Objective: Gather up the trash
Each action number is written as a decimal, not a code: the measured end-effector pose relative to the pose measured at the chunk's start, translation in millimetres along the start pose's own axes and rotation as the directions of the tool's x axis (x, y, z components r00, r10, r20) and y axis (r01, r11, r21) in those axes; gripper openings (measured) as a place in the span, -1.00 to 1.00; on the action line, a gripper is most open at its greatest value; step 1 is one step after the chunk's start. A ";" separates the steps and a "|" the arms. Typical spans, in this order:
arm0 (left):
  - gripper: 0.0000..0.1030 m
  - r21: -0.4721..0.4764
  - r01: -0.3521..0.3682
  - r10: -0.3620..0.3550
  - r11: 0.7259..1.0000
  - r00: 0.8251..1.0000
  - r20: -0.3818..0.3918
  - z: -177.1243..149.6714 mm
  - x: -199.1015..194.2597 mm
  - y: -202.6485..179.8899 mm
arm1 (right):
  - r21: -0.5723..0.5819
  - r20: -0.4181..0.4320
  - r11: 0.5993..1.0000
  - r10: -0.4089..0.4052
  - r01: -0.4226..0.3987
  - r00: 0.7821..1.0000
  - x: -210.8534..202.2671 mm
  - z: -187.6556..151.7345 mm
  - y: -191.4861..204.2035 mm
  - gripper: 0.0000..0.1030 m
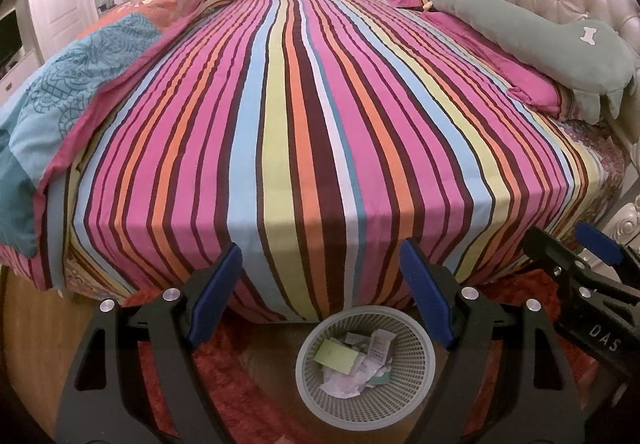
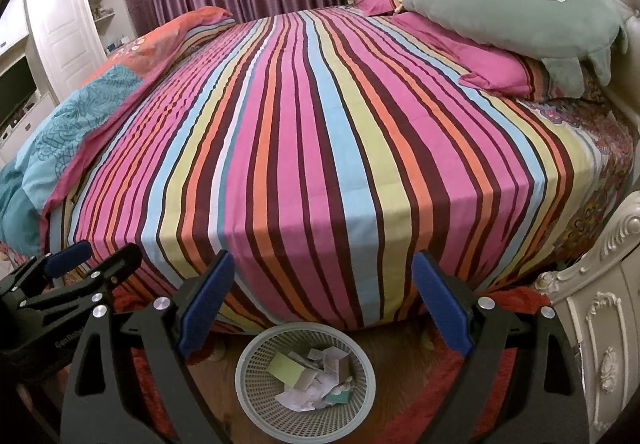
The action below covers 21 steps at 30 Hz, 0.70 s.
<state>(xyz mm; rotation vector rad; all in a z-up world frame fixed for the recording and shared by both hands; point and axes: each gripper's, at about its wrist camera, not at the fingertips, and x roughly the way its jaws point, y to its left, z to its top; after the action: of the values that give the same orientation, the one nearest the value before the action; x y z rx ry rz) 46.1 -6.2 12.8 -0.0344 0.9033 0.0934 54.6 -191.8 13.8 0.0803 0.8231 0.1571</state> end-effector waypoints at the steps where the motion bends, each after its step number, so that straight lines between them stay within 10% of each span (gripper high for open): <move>1: 0.53 -0.003 0.001 -0.001 1.000 1.000 0.000 -0.1 -0.4 0.2 | 0.002 0.001 1.000 0.000 0.000 1.000 -0.1 0.2 0.0 0.67; 21: 0.53 -0.030 0.025 -0.024 0.999 0.999 0.021 5.2 -2.3 2.0 | -0.005 -0.003 1.000 0.002 -0.002 1.000 0.6 1.0 1.6 0.67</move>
<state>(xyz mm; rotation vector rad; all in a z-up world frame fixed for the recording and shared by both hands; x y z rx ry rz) 48.5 -4.0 17.8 -0.0728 0.8807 0.0849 55.5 -190.2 14.2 0.0761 0.8261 0.1609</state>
